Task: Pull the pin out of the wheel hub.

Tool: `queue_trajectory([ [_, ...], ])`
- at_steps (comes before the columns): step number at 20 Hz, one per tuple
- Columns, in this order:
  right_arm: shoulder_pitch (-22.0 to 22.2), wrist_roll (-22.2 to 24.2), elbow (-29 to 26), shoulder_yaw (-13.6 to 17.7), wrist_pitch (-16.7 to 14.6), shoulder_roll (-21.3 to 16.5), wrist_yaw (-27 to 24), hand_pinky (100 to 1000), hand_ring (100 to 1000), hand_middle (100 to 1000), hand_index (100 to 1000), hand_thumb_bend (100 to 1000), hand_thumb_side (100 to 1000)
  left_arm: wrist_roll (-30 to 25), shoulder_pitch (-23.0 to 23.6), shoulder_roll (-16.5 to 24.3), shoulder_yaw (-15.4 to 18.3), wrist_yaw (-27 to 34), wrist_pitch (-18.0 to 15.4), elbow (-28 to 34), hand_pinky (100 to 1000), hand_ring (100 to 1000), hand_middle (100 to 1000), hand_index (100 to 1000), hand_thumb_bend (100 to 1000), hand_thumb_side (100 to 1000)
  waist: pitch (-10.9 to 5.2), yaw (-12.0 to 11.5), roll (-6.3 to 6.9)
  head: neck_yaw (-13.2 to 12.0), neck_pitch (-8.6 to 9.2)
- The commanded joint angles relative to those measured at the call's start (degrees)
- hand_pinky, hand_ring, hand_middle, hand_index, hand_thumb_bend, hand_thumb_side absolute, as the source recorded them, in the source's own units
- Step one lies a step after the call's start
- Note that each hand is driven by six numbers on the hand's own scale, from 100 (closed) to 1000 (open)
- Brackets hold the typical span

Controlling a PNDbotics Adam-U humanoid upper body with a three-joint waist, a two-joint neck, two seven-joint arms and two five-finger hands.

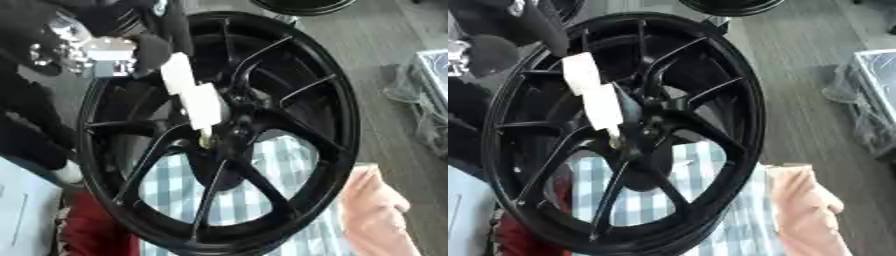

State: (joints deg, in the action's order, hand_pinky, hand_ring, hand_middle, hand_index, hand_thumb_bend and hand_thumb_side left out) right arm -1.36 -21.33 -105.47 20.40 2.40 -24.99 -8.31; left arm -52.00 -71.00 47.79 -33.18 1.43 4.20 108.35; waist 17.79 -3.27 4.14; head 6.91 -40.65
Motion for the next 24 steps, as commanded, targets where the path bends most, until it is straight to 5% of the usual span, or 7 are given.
queue_trajectory([
  [1,0.2,0.2,-0.9,0.1,0.1,-1.7,0.3,728,621,577,811,100,527,0.0,-1.7,-0.1,0.1,0.1,0.8,-0.4,813,788,779,845,100,976,-1.74,-0.1,-0.27,-0.4,0.53],
  [6,0.2,0.3,-0.9,0.1,0.1,-1.7,0.4,728,621,578,811,100,527,0.0,-2.6,-1.2,0.5,-4.1,1.9,-2.3,813,788,780,850,100,838,-1.8,-0.1,-0.28,-1.0,0.0],
  [14,0.0,0.5,-0.9,-0.1,0.2,-2.1,0.2,728,622,578,811,100,526,0.0,-1.3,-3.0,0.3,-12.4,-0.5,-11.4,830,800,787,851,100,803,-1.95,0.1,-0.05,-1.3,-0.56],
  [19,-0.1,0.7,-0.7,-0.2,0.2,-2.1,0.1,728,622,578,812,100,527,0.1,-1.0,-3.8,0.6,-14.8,-2.0,-14.4,841,802,783,845,239,777,-1.93,0.2,-0.05,-1.3,-0.65],
  [24,-0.1,1.0,-0.6,-0.4,0.3,-2.1,0.2,728,622,578,812,100,527,0.4,-0.9,-4.3,0.9,-15.2,-3.8,-15.0,899,808,771,848,450,869,-1.91,0.2,-0.09,-1.4,-0.79],
])
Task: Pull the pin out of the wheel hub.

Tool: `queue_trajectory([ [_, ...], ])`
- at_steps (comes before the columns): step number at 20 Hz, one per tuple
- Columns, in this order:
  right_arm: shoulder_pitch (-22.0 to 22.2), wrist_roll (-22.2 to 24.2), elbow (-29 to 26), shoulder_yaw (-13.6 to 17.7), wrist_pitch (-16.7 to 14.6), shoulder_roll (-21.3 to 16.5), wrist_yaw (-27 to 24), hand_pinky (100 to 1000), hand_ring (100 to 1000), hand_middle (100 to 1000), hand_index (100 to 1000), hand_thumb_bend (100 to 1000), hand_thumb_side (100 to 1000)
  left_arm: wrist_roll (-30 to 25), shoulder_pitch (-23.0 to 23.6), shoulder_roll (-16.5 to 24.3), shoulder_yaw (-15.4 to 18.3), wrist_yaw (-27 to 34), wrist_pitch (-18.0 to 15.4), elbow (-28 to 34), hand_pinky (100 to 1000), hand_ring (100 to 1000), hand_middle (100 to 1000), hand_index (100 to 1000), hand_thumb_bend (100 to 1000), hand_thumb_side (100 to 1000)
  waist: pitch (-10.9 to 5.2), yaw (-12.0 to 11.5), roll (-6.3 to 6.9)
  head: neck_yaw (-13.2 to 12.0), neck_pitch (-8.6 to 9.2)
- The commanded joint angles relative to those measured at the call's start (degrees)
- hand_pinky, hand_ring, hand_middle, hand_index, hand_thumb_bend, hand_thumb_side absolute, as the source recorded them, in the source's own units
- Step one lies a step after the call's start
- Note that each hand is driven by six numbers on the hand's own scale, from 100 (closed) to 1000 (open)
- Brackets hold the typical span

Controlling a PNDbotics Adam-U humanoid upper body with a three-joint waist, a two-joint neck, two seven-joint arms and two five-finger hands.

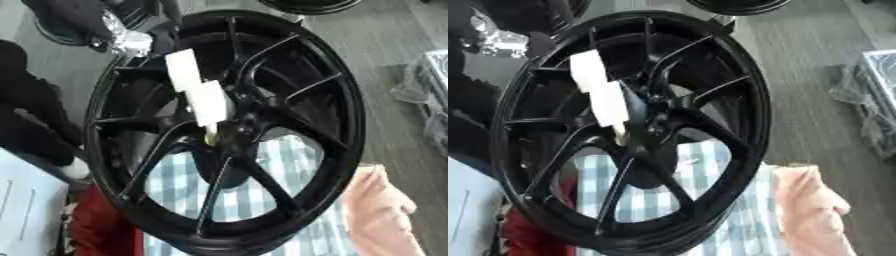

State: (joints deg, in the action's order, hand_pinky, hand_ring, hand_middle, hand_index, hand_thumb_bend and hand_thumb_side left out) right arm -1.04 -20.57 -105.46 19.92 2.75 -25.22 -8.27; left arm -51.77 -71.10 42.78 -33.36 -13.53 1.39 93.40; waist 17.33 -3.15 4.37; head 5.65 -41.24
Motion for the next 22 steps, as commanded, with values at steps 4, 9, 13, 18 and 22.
queue_trajectory([
  [4,-0.4,0.5,-0.6,-0.1,0.0,-1.9,0.3,729,622,579,812,100,527,-0.2,-0.5,0.6,0.5,1.0,-2.8,-0.1,948,829,782,866,461,797,-1.4,0.1,-0.31,-0.2,-0.15],
  [9,-0.3,0.8,-0.5,-0.2,0.2,-1.9,0.7,728,622,578,812,100,526,-0.2,-0.1,0.3,0.1,1.7,-2.8,-1.1,968,839,790,885,440,627,-1.35,0.1,-0.34,-0.3,-0.19],
  [13,-0.3,0.8,-0.6,-0.2,0.3,-1.9,0.8,728,622,578,812,100,526,-0.2,-0.1,-0.1,0.3,1.1,-1.6,-1.8,967,838,789,886,442,595,-1.34,0.1,-0.38,-0.3,-0.28],
  [18,-0.4,0.9,-0.5,-0.4,0.3,-1.9,0.8,729,622,579,813,100,526,-0.1,-0.2,-0.8,0.2,-1.1,0.5,-3.1,942,823,772,868,419,529,-1.32,0.2,-0.37,-0.3,-0.35],
  [22,-0.3,1.0,-0.5,-0.4,0.4,-1.9,1.0,729,623,580,813,100,525,0.4,-0.5,-1.9,-0.2,-2.7,2.1,-3.9,941,825,771,857,423,585,-1.33,0.3,-0.37,-0.5,-0.51],
])
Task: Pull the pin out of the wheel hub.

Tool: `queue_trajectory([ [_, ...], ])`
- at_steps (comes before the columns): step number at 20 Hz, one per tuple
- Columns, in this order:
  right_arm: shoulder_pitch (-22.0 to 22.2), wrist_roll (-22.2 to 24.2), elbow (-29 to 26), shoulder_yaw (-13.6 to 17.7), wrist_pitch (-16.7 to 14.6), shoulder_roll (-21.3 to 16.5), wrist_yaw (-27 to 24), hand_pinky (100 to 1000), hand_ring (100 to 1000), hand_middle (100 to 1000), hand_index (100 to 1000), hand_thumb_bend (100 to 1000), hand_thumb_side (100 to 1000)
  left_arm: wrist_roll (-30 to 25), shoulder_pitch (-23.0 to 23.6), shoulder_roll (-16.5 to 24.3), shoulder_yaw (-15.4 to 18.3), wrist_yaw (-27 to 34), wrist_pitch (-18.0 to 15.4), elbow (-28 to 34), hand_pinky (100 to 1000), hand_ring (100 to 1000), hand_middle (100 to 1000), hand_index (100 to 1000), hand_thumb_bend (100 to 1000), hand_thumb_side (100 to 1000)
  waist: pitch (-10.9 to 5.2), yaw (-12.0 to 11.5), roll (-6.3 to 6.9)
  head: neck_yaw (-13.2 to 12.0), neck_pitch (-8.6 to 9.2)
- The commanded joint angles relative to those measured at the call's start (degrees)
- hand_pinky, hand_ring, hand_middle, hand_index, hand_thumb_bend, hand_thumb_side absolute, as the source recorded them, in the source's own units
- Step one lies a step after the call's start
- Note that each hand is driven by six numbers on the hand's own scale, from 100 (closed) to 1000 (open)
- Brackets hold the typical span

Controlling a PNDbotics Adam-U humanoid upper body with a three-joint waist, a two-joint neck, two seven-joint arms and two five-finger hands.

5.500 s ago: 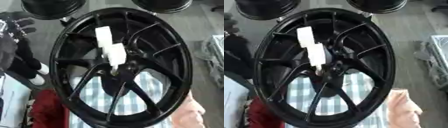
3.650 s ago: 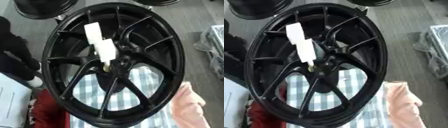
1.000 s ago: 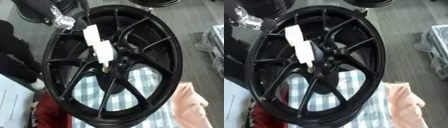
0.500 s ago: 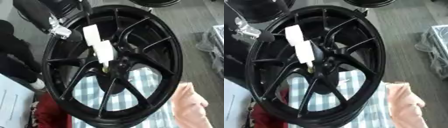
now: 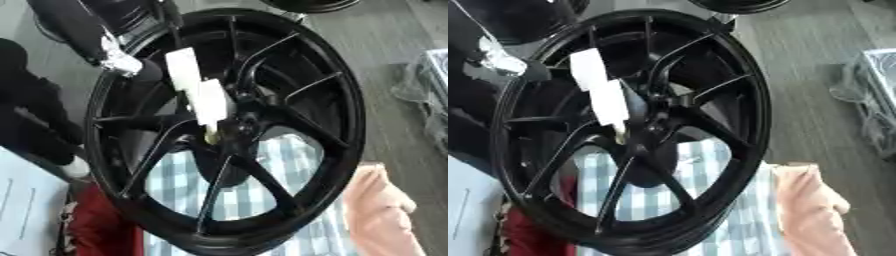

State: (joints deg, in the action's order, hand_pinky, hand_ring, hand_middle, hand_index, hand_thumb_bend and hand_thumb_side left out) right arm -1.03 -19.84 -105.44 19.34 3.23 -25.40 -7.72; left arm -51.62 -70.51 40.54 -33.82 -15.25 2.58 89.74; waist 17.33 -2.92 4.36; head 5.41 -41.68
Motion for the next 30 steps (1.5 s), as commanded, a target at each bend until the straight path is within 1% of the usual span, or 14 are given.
queue_trajectory([
  [1,-0.4,0.3,-0.6,0.1,-0.1,-1.7,0.5,729,623,581,813,100,525,0.4,-1.2,0.1,0.1,-1.3,1.0,-0.5,942,826,771,853,432,596,-1.34,0.1,-0.36,-0.4,-0.09],
  [3,-0.4,0.3,-0.6,0.1,-0.1,-1.7,0.6,729,623,582,813,100,525,0.6,-1.5,-0.4,-0.2,-2.1,1.1,-1.0,942,828,773,850,447,595,-1.36,0.1,-0.35,-0.6,-0.03],
  [4,-0.4,0.3,-0.6,0.0,-0.1,-1.7,0.6,729,623,582,814,100,525,0.8,-1.6,-0.6,-0.3,-2.7,1.1,-1.3,942,829,774,848,464,571,-1.37,0.1,-0.33,-0.7,-0.01],
  [9,-0.5,0.6,-0.6,-0.2,0.0,-1.7,0.7,729,623,583,814,100,525,2.2,-1.9,-1.7,-0.6,-5.8,0.6,-3.9,933,827,767,838,494,526,-1.39,0.3,-0.28,-1.3,-0.05],
  [14,-0.6,0.7,-0.6,-0.3,0.1,-1.7,0.7,729,623,583,814,100,525,2.6,-2.1,-2.9,-1.1,-7.6,-1.0,-6.4,930,826,764,831,499,527,-1.38,0.4,-0.26,-1.7,-0.2],
  [16,-0.6,0.8,-0.5,-0.3,0.1,-1.7,0.7,729,623,583,814,100,525,2.5,-2.2,-3.2,-1.4,-8.2,-1.5,-6.8,929,827,766,828,520,527,-1.39,0.5,-0.2,-1.8,-0.28],
  [18,-0.6,0.8,-0.5,-0.3,0.1,-1.8,0.7,729,623,584,815,100,525,2.1,-2.2,-3.5,-1.9,-9.0,-2.1,-7.3,928,827,765,819,526,564,-1.4,0.6,-0.13,-2.1,-0.4],
  [22,-0.6,0.8,-0.5,-0.4,0.1,-1.8,0.7,729,623,584,815,100,525,1.5,-2.2,-4.1,-2.2,-9.9,-3.2,-8.4,928,827,764,818,526,566,-1.41,0.6,-0.1,-2.2,-0.51],
  [23,-0.7,0.9,-0.5,-0.4,0.1,-1.8,0.7,729,623,584,815,100,525,1.3,-2.3,-4.4,-2.5,-10.2,-3.5,-8.6,925,826,763,802,546,581,-1.41,0.7,-0.08,-2.3,-0.51],
  [29,-0.7,1.1,-0.5,-0.6,0.2,-1.8,0.7,729,624,585,815,100,526,0.9,-2.6,-6.0,-3.5,-12.1,-4.7,-10.4,920,819,755,774,529,568,-1.41,0.9,-0.03,-2.6,-0.68],
  [30,-0.7,1.2,-0.5,-0.6,0.2,-1.8,0.7,729,624,585,815,100,525,0.9,-2.7,-6.1,-3.5,-12.3,-4.7,-10.5,917,814,750,768,517,541,-1.41,0.9,-0.02,-2.7,-0.72],
])
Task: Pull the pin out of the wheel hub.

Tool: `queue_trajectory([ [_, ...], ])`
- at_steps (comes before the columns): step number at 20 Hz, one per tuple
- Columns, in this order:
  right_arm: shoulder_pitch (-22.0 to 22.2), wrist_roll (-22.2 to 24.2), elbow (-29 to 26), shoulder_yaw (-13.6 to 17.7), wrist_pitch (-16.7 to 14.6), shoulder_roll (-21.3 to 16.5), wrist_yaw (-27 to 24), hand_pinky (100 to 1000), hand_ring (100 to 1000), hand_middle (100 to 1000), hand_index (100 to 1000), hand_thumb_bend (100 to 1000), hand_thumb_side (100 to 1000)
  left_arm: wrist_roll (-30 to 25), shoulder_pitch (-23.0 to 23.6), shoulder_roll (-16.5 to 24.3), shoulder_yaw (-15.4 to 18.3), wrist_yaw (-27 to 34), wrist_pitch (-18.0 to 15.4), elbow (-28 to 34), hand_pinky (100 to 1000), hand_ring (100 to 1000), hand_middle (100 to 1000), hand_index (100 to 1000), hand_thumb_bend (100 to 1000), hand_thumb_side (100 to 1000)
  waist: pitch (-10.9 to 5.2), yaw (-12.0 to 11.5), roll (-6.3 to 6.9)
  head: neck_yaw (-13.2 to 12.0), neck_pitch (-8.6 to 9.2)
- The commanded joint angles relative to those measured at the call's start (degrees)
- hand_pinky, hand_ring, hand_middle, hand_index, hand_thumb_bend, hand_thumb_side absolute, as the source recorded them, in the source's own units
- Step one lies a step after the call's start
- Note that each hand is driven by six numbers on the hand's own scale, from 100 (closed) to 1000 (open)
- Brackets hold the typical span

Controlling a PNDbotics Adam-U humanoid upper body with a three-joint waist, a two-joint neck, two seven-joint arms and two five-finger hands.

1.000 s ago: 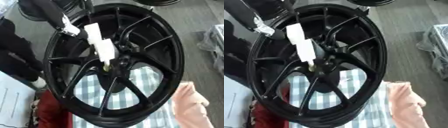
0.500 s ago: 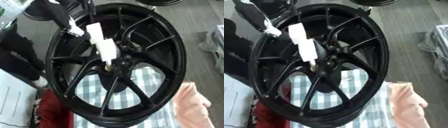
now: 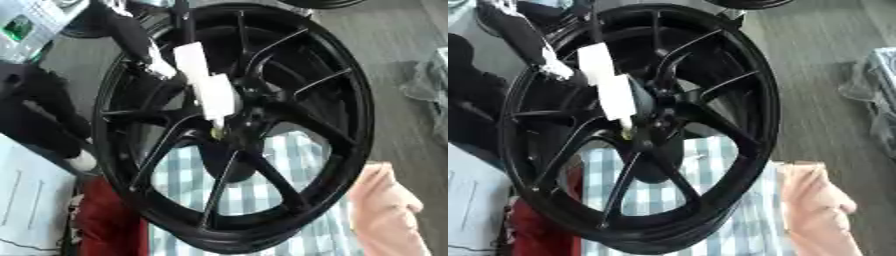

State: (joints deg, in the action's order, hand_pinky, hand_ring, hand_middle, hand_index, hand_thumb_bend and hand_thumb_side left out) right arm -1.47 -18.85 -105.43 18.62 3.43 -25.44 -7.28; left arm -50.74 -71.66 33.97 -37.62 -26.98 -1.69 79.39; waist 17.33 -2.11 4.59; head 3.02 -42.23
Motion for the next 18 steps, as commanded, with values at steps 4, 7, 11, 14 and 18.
queue_trajectory([
  [4,-0.2,0.3,-0.5,0.0,0.0,-1.8,0.3,729,624,585,816,100,525,0.4,-1.6,-0.2,0.1,-1.2,0.0,-1.0,907,799,726,711,426,498,-1.4,0.2,-0.25,-0.3,-0.24],
  [7,-0.2,0.3,-0.5,0.0,0.0,-1.8,0.4,729,624,585,816,100,525,0.2,-1.7,-0.4,0.0,-1.2,0.6,-1.2,898,796,704,690,360,538,-1.39,0.2,-0.23,-0.4,-0.28],
  [11,-0.1,0.5,-0.5,-0.1,0.1,-1.8,0.4,729,623,586,816,100,524,-0.2,-1.9,-0.8,-0.1,-1.1,1.2,-1.2,901,796,702,685,326,652,-1.4,0.2,-0.2,-0.6,-0.33],
  [14,-0.2,0.6,-0.5,-0.2,0.1,-1.8,0.5,729,623,586,815,100,524,-0.6,-2.0,-1.1,-0.2,-1.4,1.2,-1.3,898,794,689,657,333,595,-1.39,0.3,-0.17,-0.7,-0.41],
  [18,-0.2,0.5,-0.5,-0.2,0.1,-1.8,0.4,729,623,586,816,100,524,-1.2,-1.9,-1.3,-0.6,-1.8,0.9,-1.7,889,786,661,602,322,456,-1.36,0.4,-0.13,-0.9,-0.6],
])
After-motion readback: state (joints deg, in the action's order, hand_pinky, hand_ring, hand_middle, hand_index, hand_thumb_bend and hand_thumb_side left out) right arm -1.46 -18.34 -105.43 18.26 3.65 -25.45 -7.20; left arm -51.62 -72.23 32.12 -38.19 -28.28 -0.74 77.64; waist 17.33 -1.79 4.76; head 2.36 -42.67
